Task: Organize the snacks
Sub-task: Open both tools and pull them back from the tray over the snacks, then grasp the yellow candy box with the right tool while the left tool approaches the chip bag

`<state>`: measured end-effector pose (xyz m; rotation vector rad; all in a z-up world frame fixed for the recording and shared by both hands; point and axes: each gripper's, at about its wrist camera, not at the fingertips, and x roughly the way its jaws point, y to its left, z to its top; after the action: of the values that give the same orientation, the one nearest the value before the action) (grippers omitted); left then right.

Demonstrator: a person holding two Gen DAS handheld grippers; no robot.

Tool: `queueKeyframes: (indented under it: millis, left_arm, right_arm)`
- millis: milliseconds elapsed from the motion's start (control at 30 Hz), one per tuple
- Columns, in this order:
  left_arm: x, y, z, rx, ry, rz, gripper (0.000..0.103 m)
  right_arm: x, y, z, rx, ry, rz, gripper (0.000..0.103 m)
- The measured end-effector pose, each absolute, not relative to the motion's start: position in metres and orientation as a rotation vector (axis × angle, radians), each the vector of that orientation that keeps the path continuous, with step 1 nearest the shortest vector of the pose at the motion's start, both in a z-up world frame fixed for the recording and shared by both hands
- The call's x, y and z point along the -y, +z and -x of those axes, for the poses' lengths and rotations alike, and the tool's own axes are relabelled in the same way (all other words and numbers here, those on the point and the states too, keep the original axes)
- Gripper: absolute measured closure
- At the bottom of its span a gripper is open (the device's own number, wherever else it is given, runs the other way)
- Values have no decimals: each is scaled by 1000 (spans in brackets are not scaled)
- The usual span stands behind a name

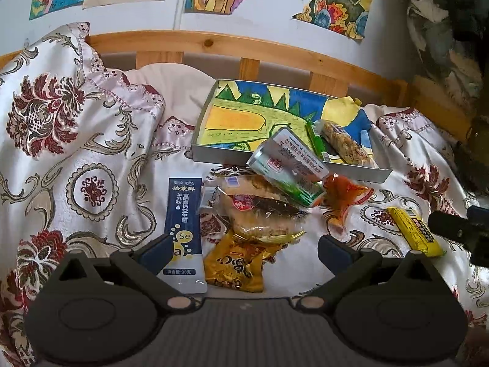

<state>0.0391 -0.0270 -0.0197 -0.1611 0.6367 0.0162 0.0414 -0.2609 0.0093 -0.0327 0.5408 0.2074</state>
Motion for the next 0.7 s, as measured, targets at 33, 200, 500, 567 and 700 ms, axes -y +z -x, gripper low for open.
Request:
queueKeyframes:
  millis: [33,200,500,567,700]
  left_arm:
    - [27,-20,-39,-639,15,161,1]
    - [30,-22,-41,-652,8,155,1]
    - [34,-28,-48,-681,2,151,1]
    - [35,-28,-49,-685,2,152,1]
    - [35,-29,-50,-689,4,156,1]
  right_arm:
    - [261,8,-42,-545,210,34,1]
    - [258,5,-44,-569,215,44,1]
    - [258,-3,-56,-621,191,40,1]
    - [258,-5,-58,-632,190,42,1]
    - [256,-7,-58,-639,192,53,1]
